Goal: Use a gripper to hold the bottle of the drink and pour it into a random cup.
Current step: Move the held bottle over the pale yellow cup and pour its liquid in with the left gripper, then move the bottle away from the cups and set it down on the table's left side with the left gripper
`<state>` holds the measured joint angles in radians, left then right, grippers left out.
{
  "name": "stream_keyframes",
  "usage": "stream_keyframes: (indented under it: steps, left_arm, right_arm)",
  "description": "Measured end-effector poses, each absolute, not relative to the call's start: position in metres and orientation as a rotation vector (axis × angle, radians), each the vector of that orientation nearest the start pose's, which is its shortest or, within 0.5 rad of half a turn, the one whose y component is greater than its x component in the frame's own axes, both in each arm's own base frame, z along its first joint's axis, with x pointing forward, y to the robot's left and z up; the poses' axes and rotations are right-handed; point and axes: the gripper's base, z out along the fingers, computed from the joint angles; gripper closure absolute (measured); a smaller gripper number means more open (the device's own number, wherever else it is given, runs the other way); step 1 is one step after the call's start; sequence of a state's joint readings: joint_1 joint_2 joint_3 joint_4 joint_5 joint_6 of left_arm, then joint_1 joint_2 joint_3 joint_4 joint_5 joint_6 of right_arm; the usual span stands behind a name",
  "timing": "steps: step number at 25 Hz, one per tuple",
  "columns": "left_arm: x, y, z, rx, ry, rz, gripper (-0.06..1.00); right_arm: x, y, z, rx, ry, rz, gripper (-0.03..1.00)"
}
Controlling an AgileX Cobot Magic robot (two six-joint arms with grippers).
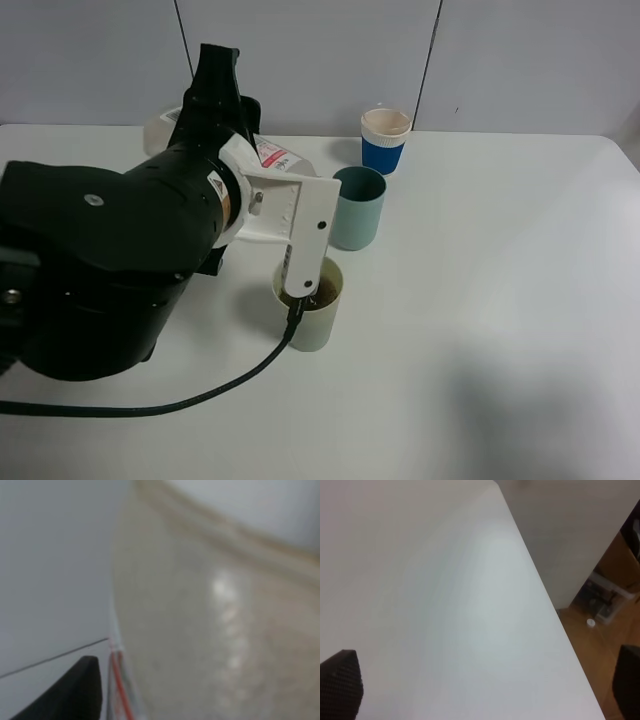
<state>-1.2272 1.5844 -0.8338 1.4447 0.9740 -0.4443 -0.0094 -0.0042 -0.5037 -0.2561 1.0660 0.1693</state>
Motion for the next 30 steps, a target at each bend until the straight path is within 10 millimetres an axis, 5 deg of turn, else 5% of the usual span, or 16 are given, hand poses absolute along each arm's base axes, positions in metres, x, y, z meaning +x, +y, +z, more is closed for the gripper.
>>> stream_keyframes:
  steps: [14, 30]
  left_arm:
    - [0.163, -0.239, 0.238, 1.481, 1.605, 0.707, 0.41]
    - [0.21, -0.203, 0.249, 1.21, 1.857, 0.358, 0.41]
  right_arm:
    - [-0.008, -0.02, 0.28, 0.194, 2.012, -0.205, -0.03]
    - [-0.008, -0.02, 0.28, 0.194, 2.012, -0.205, -0.03]
